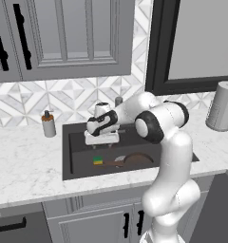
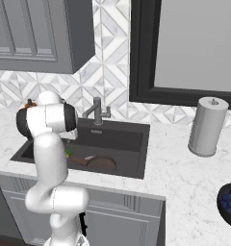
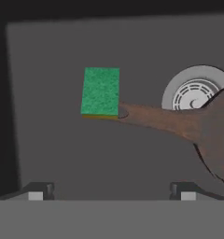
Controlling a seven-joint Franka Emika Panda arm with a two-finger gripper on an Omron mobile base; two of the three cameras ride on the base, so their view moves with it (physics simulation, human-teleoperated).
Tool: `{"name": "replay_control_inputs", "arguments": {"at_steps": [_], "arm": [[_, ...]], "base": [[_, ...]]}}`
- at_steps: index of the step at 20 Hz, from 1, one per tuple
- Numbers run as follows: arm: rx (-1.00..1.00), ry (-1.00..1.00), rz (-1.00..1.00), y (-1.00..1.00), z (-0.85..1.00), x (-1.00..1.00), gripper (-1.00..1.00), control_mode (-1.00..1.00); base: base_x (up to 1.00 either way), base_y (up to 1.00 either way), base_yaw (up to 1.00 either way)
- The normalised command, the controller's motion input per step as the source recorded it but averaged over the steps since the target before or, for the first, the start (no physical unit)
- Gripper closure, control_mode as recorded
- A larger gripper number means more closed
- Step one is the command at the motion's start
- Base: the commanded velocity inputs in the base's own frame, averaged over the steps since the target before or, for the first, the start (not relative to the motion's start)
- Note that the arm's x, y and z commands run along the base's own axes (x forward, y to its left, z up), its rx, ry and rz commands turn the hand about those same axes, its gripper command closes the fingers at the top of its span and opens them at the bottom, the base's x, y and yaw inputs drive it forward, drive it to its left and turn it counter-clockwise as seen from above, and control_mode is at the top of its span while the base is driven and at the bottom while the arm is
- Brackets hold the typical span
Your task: Pick the pan and sponge and place them into the sink. Then turn on the water.
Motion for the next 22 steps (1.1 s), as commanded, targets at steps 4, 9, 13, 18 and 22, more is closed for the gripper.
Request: {"name": "replay_control_inputs", "arguments": {"at_steps": [4, 9, 13, 18, 22], "arm": [[0.00, -0.12, 0.00, -0.19, 1.00, -0.80, -1.00, -1.00], [0.00, -0.05, 0.00, -0.27, 1.00, -0.68, -1.00, -1.00], [0.00, 0.00, 0.00, -0.39, 0.88, -0.81, -1.00, -1.00], [0.00, 0.00, 0.00, -0.50, 0.61, -0.89, -1.00, -1.00], [-0.02, 0.06, 0.00, -0.69, 0.25, -0.61, -1.00, -1.00]], "base": [[0.00, 0.00, 0.00], [0.00, 0.00, 0.00], [0.00, 0.00, 0.00], [0.00, 0.00, 0.00], [0.00, 0.00, 0.00]]}}
